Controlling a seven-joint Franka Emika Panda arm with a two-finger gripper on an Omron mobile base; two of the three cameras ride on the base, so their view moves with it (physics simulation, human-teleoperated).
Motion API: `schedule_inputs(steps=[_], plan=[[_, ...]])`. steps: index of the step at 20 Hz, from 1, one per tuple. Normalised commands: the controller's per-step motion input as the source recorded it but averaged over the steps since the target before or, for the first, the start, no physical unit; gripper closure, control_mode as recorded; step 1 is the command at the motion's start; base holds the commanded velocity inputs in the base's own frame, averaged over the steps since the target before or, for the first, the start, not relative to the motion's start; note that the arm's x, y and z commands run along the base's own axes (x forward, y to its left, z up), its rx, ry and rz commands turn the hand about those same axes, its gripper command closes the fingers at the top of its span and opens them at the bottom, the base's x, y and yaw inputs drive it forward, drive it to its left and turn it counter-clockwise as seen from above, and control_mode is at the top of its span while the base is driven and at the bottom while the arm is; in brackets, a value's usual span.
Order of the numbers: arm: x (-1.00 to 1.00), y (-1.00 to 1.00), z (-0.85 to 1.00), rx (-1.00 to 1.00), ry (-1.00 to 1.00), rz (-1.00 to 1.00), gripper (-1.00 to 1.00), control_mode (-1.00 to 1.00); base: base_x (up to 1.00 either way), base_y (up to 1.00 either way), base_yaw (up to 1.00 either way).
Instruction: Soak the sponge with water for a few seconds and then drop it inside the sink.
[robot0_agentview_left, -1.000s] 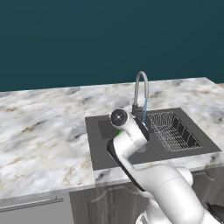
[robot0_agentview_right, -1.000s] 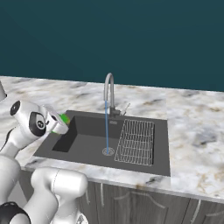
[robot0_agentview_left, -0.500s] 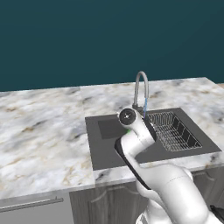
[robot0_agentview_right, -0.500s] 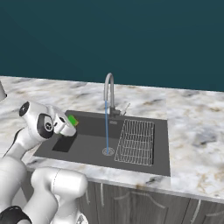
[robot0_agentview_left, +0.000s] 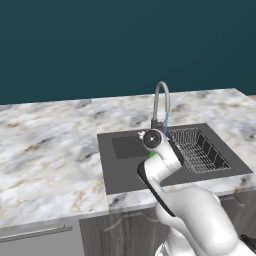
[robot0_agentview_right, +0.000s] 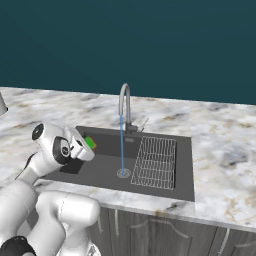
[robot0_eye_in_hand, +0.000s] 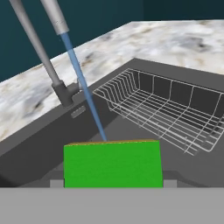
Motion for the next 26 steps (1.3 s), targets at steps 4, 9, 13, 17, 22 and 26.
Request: schedule_inputs(steps=[4, 9, 13, 17, 22, 26], plan=[[0.22, -0.17, -0.01, 0.0, 0.0, 0.0, 1.0, -1.0, 0.0, 0.0, 0.0], [0.23, -0.23, -0.02, 0.0, 0.0, 0.0, 1.0, -1.0, 0.0, 0.0, 0.0], [0.2, -0.21, -0.07, 0.0, 0.0, -0.01, 1.0, -1.0, 0.0, 0.0, 0.0], [0.16, -0.09, -0.11, 0.0, 0.0, -0.03, 1.0, -1.0, 0.0, 0.0, 0.0], [0.17, -0.06, -0.07, 0.0, 0.0, -0.04, 1.0, -1.0, 0.0, 0.0, 0.0], [0.17, -0.03, 0.0, 0.0, 0.0, -0.05, 1.0, -1.0, 0.0, 0.0, 0.0]])
